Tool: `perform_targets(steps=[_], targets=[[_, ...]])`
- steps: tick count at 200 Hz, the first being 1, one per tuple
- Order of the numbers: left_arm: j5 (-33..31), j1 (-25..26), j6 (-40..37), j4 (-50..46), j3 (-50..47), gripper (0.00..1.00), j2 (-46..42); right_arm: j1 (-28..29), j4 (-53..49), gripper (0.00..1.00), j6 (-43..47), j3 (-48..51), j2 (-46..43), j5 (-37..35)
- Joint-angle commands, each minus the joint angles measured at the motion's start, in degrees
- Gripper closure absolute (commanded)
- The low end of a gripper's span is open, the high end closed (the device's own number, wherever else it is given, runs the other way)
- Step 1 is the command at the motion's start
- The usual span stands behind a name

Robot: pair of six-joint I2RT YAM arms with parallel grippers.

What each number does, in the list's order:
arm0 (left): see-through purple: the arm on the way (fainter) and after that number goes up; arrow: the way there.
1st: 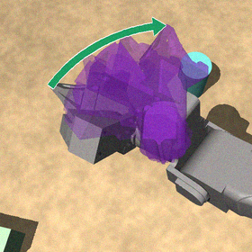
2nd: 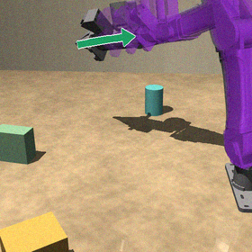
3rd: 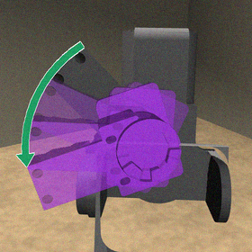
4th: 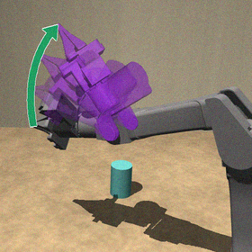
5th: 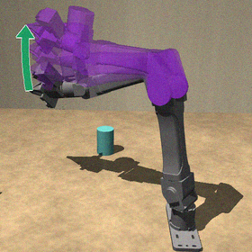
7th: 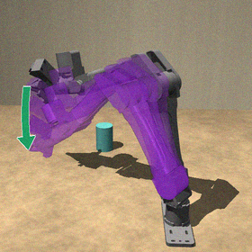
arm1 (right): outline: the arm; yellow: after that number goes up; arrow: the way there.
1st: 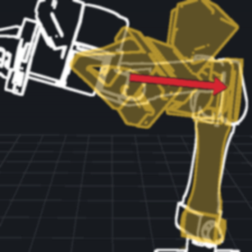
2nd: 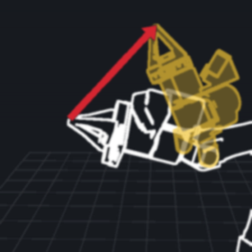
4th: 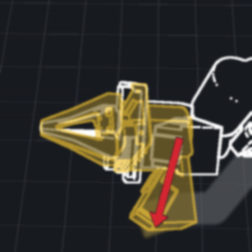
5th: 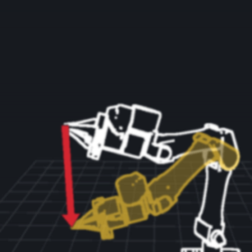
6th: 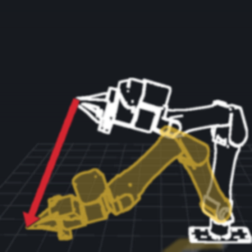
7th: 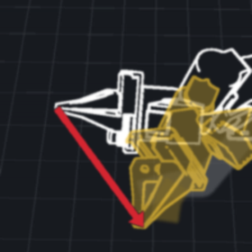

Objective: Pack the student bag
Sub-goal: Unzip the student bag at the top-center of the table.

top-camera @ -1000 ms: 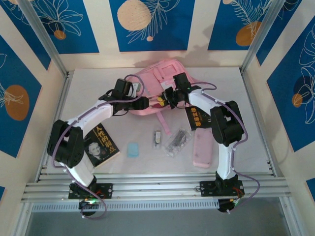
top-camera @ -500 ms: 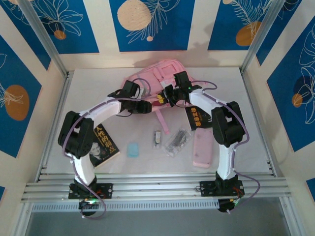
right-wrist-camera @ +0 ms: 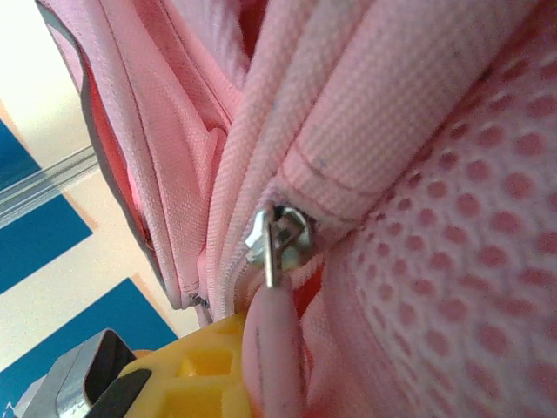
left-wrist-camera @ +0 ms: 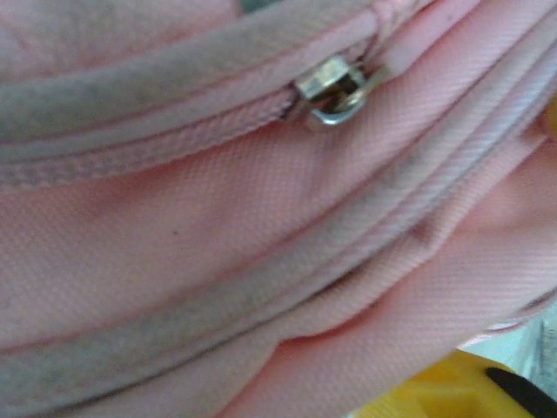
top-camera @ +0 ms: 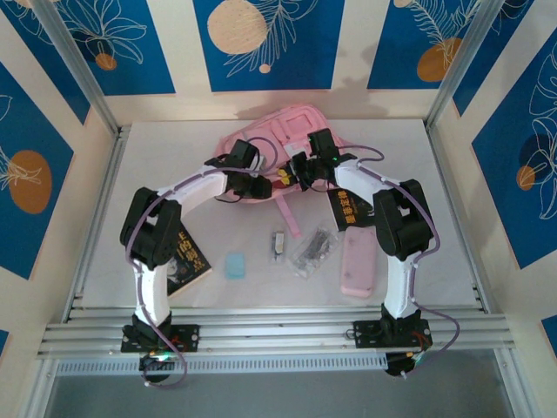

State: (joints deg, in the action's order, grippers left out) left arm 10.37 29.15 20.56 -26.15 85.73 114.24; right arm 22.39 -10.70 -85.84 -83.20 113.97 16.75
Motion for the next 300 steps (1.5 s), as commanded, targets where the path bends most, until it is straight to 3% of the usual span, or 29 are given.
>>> perform_targets(steps=[1, 17, 38, 56, 70, 88, 122, 141, 169, 182, 202, 250, 300], targets=[[-1.77, 0.56, -2.83, 0.93, 1.29, 0.63, 1.45, -0.42, 8.01, 1.00, -0.41, -0.75, -3.51, 2.98], [-3.55, 0.56, -4.98, 0.70, 1.30, 0.68, 1.29, -0.55, 8.62, 1.00, -0.68, -0.73, -3.16, 3.59], [-4.59, 0.56, -7.64, 1.04, 1.10, 0.83, 0.58, -0.76, 9.16, 1.00, -0.80, -0.38, -2.96, 4.07], [-2.89, 0.56, -9.42, 1.11, 1.51, 0.84, 0.70, -0.99, 9.77, 1.00, -1.08, 0.39, -2.98, 4.29], [-1.49, 0.56, -10.68, 0.58, 2.04, 0.75, 1.03, -1.20, 10.11, 1.00, -1.23, 0.76, -3.06, 4.34], [-2.22, 0.48, -11.91, -1.03, 2.92, 0.45, 1.48, -1.34, 10.16, 1.00, -1.00, 0.93, -3.17, 4.60], [-2.89, 0.04, -12.65, -0.86, 4.71, 0.41, 3.29, -1.47, 10.86, 1.00, -1.08, 1.28, -3.27, 4.95], [-2.64, -0.05, -13.56, -0.74, 6.22, 0.49, 4.39, -1.47, 11.42, 1.00, -1.32, 1.55, -3.32, 5.27], [-3.77, -0.05, -15.93, -1.65, 7.03, 0.87, 5.12, -1.82, 11.79, 1.00, -1.02, 2.21, -3.75, 5.25], [-4.00, -0.08, -16.78, -2.68, 6.89, 1.00, 4.86, -2.15, 11.84, 1.00, -0.66, 2.55, -3.92, 5.07], [-5.82, -0.05, -17.13, -4.28, 5.76, 1.00, 3.48, -2.73, 10.94, 1.00, 1.26, 2.92, -4.43, 4.18], [-17.61, -2.98, -16.06, -14.75, 4.66, 1.00, 1.89, -5.60, 8.47, 1.00, 4.80, 4.52, -5.59, 3.25], [-18.99, -8.99, -15.42, -18.04, 1.54, 1.00, -2.11, -7.43, 5.78, 1.00, 8.15, 3.72, -6.16, 2.06]])
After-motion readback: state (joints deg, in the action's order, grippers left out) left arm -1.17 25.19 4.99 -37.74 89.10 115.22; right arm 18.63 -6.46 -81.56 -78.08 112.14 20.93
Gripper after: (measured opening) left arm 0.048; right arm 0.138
